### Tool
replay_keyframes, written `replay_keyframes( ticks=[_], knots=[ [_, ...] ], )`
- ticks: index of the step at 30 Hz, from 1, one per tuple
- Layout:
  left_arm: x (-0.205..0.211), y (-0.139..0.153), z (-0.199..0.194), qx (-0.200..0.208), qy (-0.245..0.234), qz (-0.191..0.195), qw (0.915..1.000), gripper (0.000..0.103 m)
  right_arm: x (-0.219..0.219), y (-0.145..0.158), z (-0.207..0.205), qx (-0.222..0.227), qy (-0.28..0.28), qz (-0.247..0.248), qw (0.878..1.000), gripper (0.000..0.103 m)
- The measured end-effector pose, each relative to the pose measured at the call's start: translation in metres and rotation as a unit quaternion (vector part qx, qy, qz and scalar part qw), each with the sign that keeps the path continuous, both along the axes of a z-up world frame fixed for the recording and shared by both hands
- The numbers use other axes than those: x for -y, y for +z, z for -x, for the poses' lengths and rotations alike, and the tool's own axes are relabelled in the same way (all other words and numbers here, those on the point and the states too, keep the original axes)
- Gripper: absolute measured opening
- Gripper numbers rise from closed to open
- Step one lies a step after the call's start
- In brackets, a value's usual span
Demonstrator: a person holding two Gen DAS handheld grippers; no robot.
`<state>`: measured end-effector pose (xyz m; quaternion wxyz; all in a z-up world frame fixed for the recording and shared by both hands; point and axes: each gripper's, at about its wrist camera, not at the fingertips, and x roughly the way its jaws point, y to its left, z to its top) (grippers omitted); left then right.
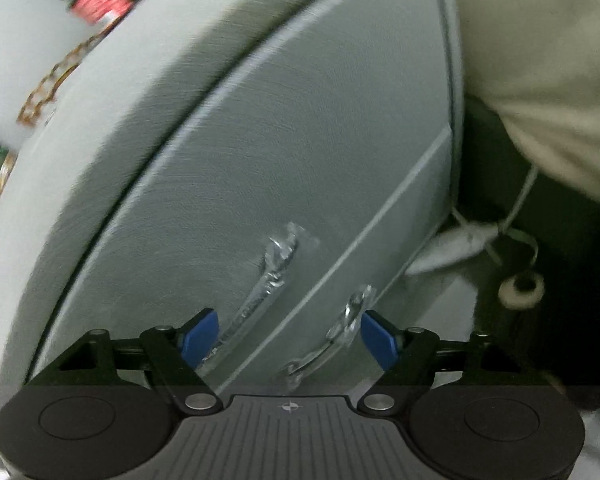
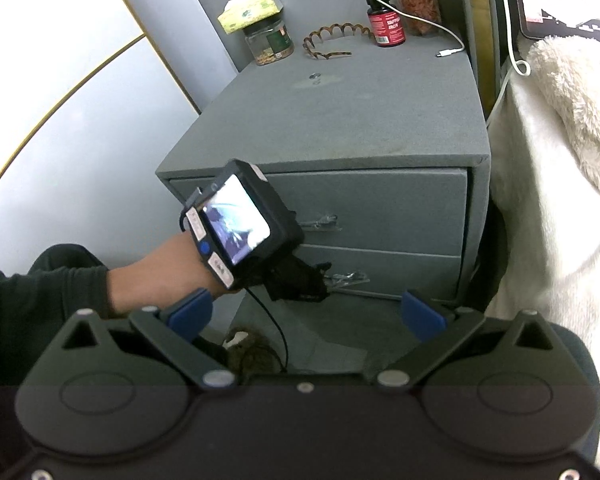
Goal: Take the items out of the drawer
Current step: 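Move the left tool to the upper drawer handle and grasp it, then pull the upper drawer open by its handle with the left tool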
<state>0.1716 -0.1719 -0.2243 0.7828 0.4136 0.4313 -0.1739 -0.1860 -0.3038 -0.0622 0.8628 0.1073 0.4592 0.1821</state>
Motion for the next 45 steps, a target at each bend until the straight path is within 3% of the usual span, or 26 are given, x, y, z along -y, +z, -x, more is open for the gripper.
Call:
replay_keyframes(
  ticks=[4, 6, 9, 14, 22, 28, 30, 32, 36, 41, 42, 44, 45],
  knots=[
    [-0.005, -0.005, 0.009, 0.009, -0.038, -0.019, 0.9991, 0.072, 0.0, 0.0, 0.0, 0.0, -0.001, 0.0, 1.0, 0.103],
    [-0.009, -0.002, 0.011, 0.013, -0.05, -0.021, 0.9985, 0.062, 0.0, 0.0, -0.001, -0.001, -0.002, 0.0, 1.0, 0.103],
    [-0.013, 0.004, 0.009, 0.008, -0.051, -0.018, 0.9985, 0.055, 0.0, -0.001, -0.001, -0.001, -0.003, 0.001, 1.0, 0.103],
    [-0.009, 0.007, 0.011, -0.004, -0.059, -0.037, 0.9975, 0.054, 0.0, -0.001, -0.001, -0.002, -0.004, 0.001, 1.0, 0.103],
    [-0.008, 0.012, 0.007, -0.031, -0.058, -0.025, 0.9976, 0.054, 0.0, -0.002, -0.002, -0.003, -0.004, 0.004, 1.0, 0.103],
    [-0.004, 0.012, 0.03, -0.046, -0.073, -0.03, 0.9958, 0.055, 0.002, -0.001, -0.001, -0.002, -0.005, -0.001, 1.0, 0.103],
    [-0.006, 0.017, 0.031, -0.045, -0.05, -0.006, 0.9977, 0.054, 0.003, -0.001, -0.001, -0.002, -0.006, -0.004, 1.0, 0.103],
    [-0.011, 0.029, 0.034, -0.028, -0.006, 0.042, 0.9987, 0.056, 0.004, -0.001, 0.0, 0.0, -0.006, -0.008, 1.0, 0.103],
    [-0.015, 0.063, 0.051, 0.007, 0.018, 0.124, 0.9921, 0.079, 0.005, 0.0, 0.0, 0.001, -0.008, -0.012, 1.0, 0.103],
    [-0.043, 0.118, 0.046, 0.052, 0.087, 0.253, 0.9622, 0.089, 0.003, -0.001, -0.001, -0.001, -0.008, -0.007, 1.0, 0.103],
    [-0.045, 0.12, 0.045, 0.054, 0.09, 0.256, 0.9611, 0.091, 0.003, -0.001, -0.001, -0.001, -0.008, -0.006, 1.0, 0.103],
    [-0.068, 0.127, 0.022, 0.059, 0.154, 0.271, 0.9483, 0.091, 0.003, -0.002, -0.001, -0.001, -0.008, -0.004, 1.0, 0.103],
    [-0.075, 0.125, 0.014, 0.063, 0.175, 0.266, 0.9459, 0.091, 0.003, -0.002, -0.001, -0.001, -0.008, -0.004, 1.0, 0.103]
  ],
)
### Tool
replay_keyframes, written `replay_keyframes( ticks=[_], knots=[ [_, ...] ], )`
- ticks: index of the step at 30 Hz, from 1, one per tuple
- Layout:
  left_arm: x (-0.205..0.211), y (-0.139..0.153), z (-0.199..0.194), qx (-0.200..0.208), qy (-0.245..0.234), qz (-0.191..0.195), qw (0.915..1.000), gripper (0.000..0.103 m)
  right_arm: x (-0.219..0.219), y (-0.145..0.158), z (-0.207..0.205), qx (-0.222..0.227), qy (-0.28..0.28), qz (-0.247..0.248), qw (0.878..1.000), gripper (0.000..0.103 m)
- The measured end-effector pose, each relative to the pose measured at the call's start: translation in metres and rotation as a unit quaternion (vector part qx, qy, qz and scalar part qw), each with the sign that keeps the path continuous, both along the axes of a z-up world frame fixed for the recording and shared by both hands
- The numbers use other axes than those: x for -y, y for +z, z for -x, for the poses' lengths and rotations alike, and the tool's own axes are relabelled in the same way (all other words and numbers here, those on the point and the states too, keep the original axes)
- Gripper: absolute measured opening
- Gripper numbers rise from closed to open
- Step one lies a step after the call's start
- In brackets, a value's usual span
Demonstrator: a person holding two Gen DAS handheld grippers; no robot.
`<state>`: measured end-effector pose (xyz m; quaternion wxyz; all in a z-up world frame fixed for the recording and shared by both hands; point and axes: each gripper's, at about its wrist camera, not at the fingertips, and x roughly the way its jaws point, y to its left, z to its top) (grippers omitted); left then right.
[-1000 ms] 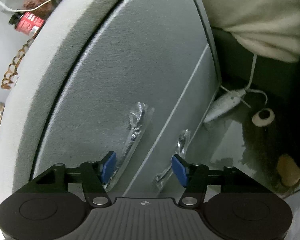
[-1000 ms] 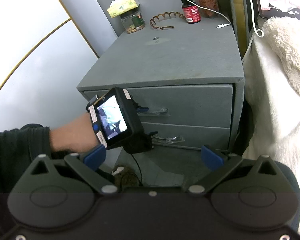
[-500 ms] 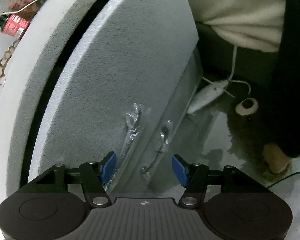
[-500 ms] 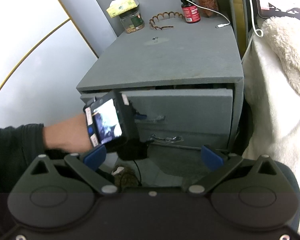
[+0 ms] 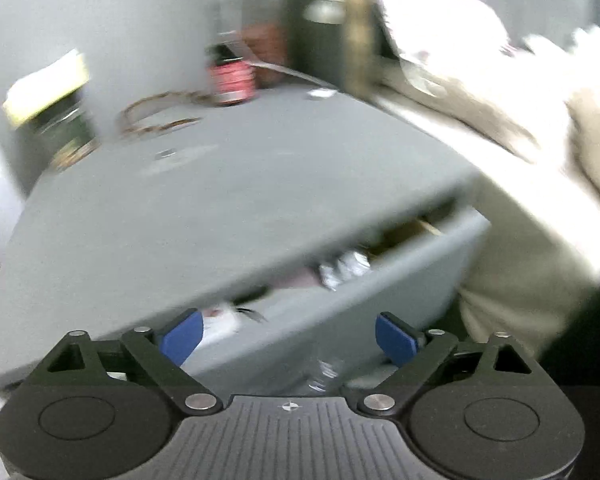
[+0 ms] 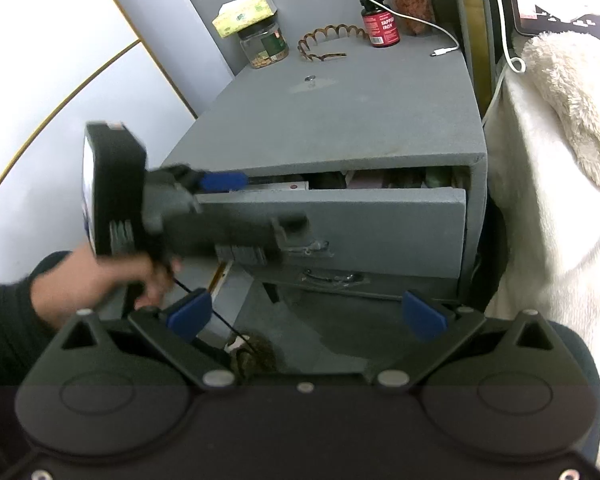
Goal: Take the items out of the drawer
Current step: 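Pull the upper drawer open by its handle with the left tool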
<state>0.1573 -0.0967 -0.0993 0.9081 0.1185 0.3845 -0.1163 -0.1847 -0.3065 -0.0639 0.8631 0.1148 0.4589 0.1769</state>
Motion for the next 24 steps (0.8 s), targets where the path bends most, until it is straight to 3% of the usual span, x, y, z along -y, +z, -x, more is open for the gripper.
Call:
replay_keyframes(
  ticks=[2, 3, 6, 10, 14, 19, 24],
  knots=[
    [-0.011, 0.0, -0.006, 0.001, 0.006, 0.01, 0.9999, 0.102, 0.0, 0.0, 0.0, 0.0, 0.0, 0.0, 1.0, 0.103],
    [-0.011, 0.004, -0.006, 0.004, 0.003, 0.011, 0.9999, 0.102, 0.0, 0.0, 0.0, -0.001, -0.001, 0.0, 1.0, 0.103],
    [0.0, 0.001, -0.006, 0.005, -0.017, -0.031, 0.9993, 0.102, 0.0, 0.0, 0.0, 0.0, -0.002, 0.0, 1.0, 0.103],
    [-0.002, 0.001, -0.004, -0.001, -0.011, -0.021, 0.9997, 0.101, 0.0, 0.0, 0.0, 0.0, -0.002, 0.0, 1.0, 0.103],
    [-0.011, -0.006, -0.012, -0.042, -0.006, 0.023, 0.9988, 0.092, 0.001, -0.001, 0.0, 0.0, -0.001, -0.001, 1.0, 0.103],
    [-0.015, -0.02, -0.026, -0.068, -0.005, 0.02, 0.9974, 0.095, 0.002, -0.001, 0.0, 0.0, -0.001, -0.002, 1.0, 0.103],
    [-0.006, -0.029, -0.04, -0.099, -0.027, -0.009, 0.9947, 0.095, 0.002, -0.001, 0.0, 0.0, -0.001, -0.002, 1.0, 0.103]
  ],
)
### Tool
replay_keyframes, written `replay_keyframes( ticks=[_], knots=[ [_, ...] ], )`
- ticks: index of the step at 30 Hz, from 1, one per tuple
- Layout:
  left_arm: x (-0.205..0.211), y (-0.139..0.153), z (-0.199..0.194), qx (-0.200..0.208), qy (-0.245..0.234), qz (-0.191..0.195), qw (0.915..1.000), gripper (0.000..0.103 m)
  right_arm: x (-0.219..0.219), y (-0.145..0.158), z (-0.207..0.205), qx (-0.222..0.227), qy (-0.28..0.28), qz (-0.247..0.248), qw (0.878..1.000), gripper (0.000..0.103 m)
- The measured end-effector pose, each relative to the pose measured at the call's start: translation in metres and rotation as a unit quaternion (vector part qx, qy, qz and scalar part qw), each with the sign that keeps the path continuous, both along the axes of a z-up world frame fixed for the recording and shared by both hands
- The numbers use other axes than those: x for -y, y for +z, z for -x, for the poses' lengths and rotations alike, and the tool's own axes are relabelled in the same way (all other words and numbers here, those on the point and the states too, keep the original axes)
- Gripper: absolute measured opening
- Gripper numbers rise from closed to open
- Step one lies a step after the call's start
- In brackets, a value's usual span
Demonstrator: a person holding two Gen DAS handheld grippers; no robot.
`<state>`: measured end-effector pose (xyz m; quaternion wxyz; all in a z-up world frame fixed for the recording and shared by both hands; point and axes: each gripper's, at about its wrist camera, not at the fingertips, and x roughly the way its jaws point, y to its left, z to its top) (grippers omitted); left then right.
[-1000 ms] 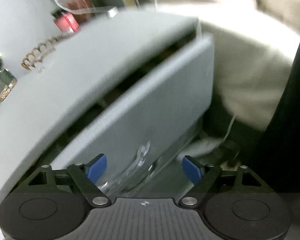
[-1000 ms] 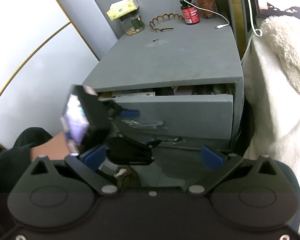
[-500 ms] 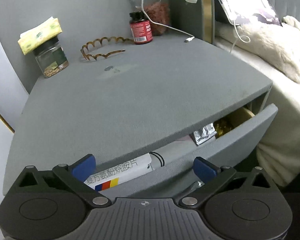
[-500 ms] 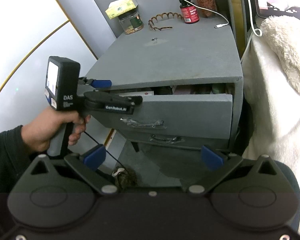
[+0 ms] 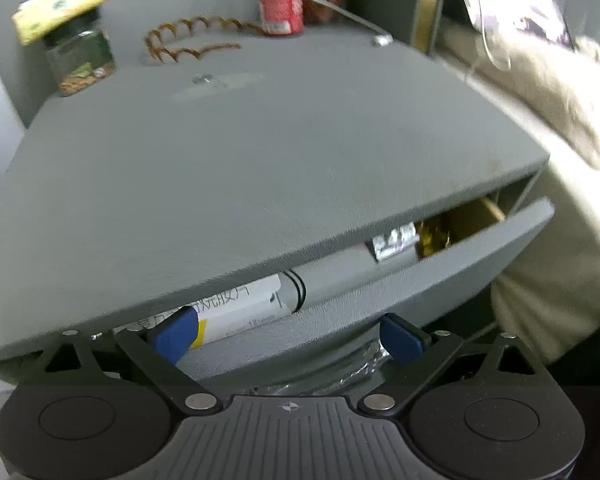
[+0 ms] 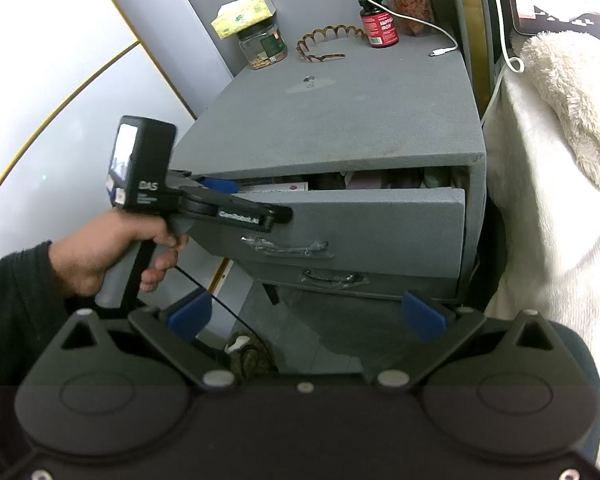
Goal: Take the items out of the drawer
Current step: 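Pull the upper drawer open by its handle with the left tool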
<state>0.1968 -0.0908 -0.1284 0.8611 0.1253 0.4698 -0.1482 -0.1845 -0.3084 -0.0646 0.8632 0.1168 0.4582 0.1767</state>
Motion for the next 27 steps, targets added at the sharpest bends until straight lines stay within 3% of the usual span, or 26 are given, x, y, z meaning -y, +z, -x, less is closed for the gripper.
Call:
replay_keyframes(
  ticks=[8, 27],
  knots=[
    [0.005, -0.006, -0.006, -0.044, -0.03, -0.013, 0.9985, 0.094, 0.0, 0.001, -0.001, -0.001, -0.001, 0.0, 1.0, 0.103],
    [0.017, -0.016, 0.029, -0.051, -0.037, -0.012, 0.998, 0.094, -0.001, 0.001, -0.001, -0.002, -0.001, 0.004, 1.0, 0.103]
  ],
)
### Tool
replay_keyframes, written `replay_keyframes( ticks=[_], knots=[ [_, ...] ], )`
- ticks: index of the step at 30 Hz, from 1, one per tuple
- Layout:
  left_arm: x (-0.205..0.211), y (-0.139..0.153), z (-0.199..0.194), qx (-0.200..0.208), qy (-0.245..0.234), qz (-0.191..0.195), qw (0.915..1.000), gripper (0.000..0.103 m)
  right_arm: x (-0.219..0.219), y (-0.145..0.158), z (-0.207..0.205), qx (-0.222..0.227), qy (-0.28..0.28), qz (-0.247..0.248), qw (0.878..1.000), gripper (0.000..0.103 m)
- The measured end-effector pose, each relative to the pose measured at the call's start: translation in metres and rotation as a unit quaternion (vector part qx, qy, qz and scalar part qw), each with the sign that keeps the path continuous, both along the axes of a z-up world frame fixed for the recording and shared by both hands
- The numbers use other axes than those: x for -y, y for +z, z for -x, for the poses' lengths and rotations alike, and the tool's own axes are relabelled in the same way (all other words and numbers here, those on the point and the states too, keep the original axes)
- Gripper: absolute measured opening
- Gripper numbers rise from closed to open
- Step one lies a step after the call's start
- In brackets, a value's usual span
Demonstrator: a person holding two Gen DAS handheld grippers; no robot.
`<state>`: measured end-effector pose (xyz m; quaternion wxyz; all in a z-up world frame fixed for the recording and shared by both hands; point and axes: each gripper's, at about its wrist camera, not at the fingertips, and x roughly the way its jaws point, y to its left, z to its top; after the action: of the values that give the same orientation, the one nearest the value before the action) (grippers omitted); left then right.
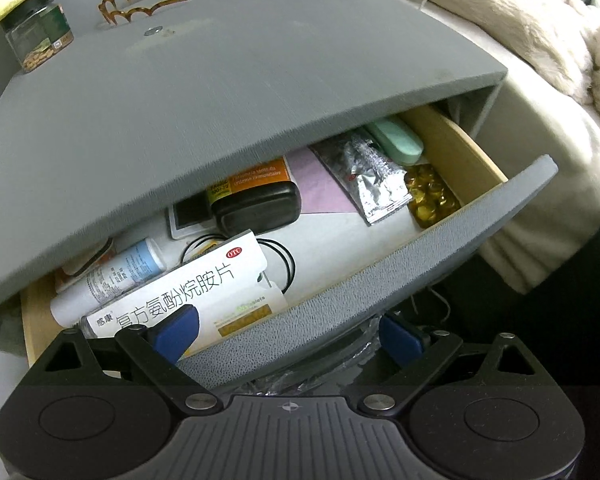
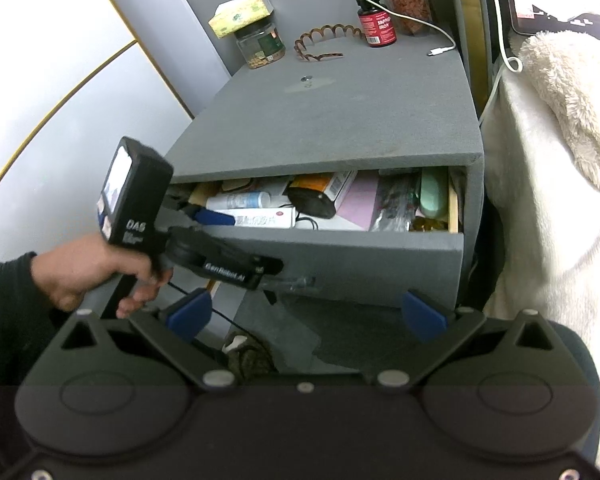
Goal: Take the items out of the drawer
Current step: 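Pull the upper drawer open by its handle with the left tool, then release the drawer handle and withdraw the left tool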
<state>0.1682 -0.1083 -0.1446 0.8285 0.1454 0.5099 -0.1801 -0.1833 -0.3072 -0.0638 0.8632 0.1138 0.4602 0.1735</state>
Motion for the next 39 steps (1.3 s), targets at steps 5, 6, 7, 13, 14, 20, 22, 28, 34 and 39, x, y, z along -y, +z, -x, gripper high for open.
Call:
replay_keyframes(
  ticks=[5, 6, 7, 13, 14, 20, 22, 28, 34, 39],
  knots=[
    [0.005, 0.001, 0.0, 0.003, 0.001, 0.002, 1.0, 0.094, 0.0, 0.0, 0.0, 0.0, -0.001, 0.001, 1.0, 0.103],
    [0.003, 0.003, -0.003, 0.002, 0.003, 0.005, 1.0, 0.094, 0.0, 0.0, 0.0, 0.0, -0.001, 0.001, 1.0, 0.103],
    [0.002, 0.002, -0.001, 0.001, 0.005, 0.01, 0.9999, 0.094, 0.0, 0.0, 0.0, 0.0, -0.001, 0.002, 1.0, 0.103],
    [-0.004, 0.005, 0.008, -0.001, 0.008, 0.024, 0.9997, 0.094, -0.001, -0.001, 0.0, 0.0, -0.001, 0.005, 1.0, 0.103],
    [-0.003, 0.006, 0.008, 0.005, 0.01, 0.023, 0.9997, 0.094, -0.001, -0.001, 0.0, 0.0, -0.001, 0.006, 1.0, 0.103],
    [0.001, 0.011, 0.002, 0.023, 0.042, 0.024, 0.9986, 0.099, -0.002, -0.001, -0.002, -0.002, -0.002, 0.011, 1.0, 0.103],
    [0.002, 0.011, -0.002, 0.023, 0.049, 0.021, 0.9983, 0.102, -0.003, -0.001, -0.002, -0.002, -0.002, 0.014, 1.0, 0.103],
    [-0.004, 0.021, -0.001, 0.034, 0.072, 0.03, 0.9964, 0.103, -0.006, -0.002, -0.002, -0.005, -0.001, 0.026, 1.0, 0.103],
    [-0.033, 0.038, -0.01, 0.051, 0.146, 0.081, 0.9847, 0.103, -0.01, -0.003, -0.004, -0.01, -0.002, 0.041, 0.999, 0.103],
    [-0.038, 0.029, -0.022, 0.043, 0.174, 0.034, 0.9832, 0.103, -0.013, -0.005, -0.004, -0.014, 0.001, 0.056, 0.998, 0.103]
  ],
)
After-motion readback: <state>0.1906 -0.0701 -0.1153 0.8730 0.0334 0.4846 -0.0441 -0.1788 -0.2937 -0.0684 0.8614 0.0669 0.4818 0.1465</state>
